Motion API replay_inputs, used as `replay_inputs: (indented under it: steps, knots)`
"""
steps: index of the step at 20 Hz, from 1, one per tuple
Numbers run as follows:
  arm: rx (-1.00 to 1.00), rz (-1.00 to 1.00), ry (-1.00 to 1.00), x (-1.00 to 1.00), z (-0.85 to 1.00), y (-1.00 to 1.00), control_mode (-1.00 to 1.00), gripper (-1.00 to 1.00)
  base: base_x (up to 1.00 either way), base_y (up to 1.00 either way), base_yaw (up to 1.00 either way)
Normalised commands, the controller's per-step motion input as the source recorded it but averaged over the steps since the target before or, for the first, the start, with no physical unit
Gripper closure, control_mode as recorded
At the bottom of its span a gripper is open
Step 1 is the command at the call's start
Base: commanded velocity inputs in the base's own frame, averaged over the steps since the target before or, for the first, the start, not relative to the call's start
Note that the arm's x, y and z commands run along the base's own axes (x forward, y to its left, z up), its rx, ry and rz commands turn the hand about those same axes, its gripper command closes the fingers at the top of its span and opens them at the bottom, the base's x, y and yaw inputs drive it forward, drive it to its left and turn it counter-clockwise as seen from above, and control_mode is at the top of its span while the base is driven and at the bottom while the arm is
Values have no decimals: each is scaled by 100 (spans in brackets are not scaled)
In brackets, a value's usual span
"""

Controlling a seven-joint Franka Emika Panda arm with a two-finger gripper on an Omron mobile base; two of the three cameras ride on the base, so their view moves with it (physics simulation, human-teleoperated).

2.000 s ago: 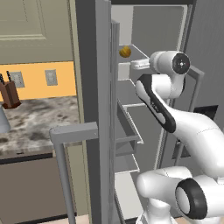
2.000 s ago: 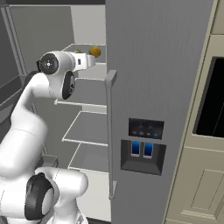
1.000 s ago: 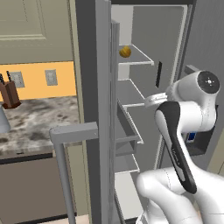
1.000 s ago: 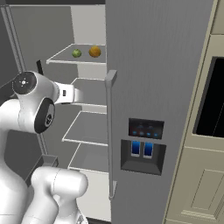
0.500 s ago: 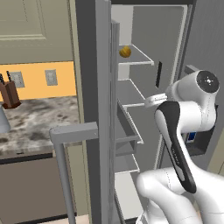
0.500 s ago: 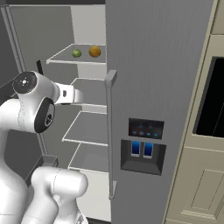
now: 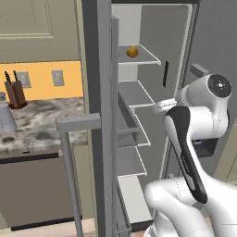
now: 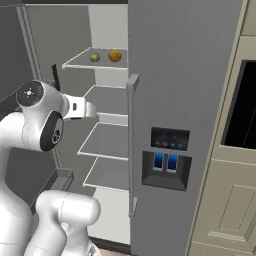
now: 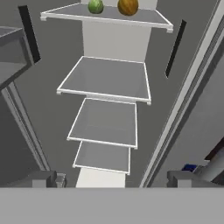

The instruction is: Move the squash and brussel sprout from the second highest shelf to the top shelf to make space. Then, place the pitcher from the counter on the cleared second highest shelf.

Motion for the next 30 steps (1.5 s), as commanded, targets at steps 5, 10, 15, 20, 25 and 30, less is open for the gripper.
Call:
replay_inputs:
  steps: [5, 10, 15, 20, 25, 30]
  knots:
    - [0, 0, 0, 0, 0, 0, 100, -100, -91, -39, 23]
    - [0, 0, 0, 0, 0, 0, 100, -100, -93, -56, 31]
    - [0, 0, 0, 0, 0, 0, 100, -100, -64, -44, 37]
    - [0, 0, 0, 0, 0, 0, 100, -100, -18, -5, 49]
    - [0, 0, 0, 0, 0, 0, 100, -100, 0, 34, 51]
    - [0, 0, 0, 0, 0, 0, 100, -100, 7, 83, 47]
